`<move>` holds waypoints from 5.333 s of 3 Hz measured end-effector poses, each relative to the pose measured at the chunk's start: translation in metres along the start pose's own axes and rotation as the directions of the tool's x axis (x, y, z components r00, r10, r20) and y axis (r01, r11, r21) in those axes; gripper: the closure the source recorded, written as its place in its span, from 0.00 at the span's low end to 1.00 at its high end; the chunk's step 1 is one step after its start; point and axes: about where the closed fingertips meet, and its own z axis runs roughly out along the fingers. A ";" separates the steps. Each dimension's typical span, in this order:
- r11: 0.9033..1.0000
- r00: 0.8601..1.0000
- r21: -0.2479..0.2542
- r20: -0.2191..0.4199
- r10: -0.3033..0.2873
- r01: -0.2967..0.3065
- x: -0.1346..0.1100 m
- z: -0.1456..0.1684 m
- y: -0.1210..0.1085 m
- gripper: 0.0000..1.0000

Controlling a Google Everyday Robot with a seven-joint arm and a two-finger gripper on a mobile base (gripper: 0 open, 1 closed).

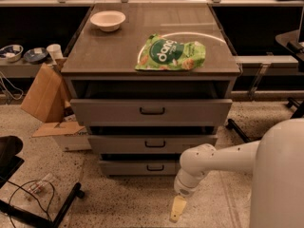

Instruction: Open bottom drawer

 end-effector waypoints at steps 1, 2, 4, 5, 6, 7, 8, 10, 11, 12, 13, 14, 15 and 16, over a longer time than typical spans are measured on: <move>1.000 1.000 0.001 0.008 0.004 -0.004 0.004 0.011 -0.009 0.00; 1.000 1.000 0.025 -0.010 0.000 0.001 0.016 0.042 -0.043 0.00; 0.997 1.000 0.083 0.007 0.005 -0.005 0.022 0.068 -0.100 0.00; 0.991 0.999 0.137 0.047 -0.009 0.002 0.018 0.079 -0.120 0.00; 0.983 0.993 0.184 0.116 -0.039 0.017 0.011 0.099 -0.152 0.00; 0.974 0.991 0.222 0.114 -0.074 0.047 -0.001 0.103 -0.179 0.00; 0.971 0.994 0.223 0.053 -0.096 0.082 -0.013 0.116 -0.200 0.00; 0.971 0.991 0.201 -0.057 -0.118 0.128 -0.031 0.144 -0.224 0.17; 0.973 0.988 0.181 -0.087 -0.127 0.142 -0.030 0.159 -0.218 0.41; 0.974 0.987 0.175 -0.095 -0.129 0.145 -0.030 0.158 -0.215 0.64; 0.974 0.987 0.175 -0.095 -0.129 0.144 -0.030 0.152 -0.214 0.87; 0.982 0.990 0.153 -0.108 -0.090 0.106 -0.008 0.159 -0.194 1.00; 0.983 0.990 0.152 -0.109 -0.088 0.104 -0.007 0.156 -0.192 1.00; 0.988 0.992 0.136 -0.113 -0.061 0.076 0.003 0.160 -0.178 1.00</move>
Offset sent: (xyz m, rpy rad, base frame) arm 0.0485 -0.0303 -0.0823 -0.0443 -0.0401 0.0039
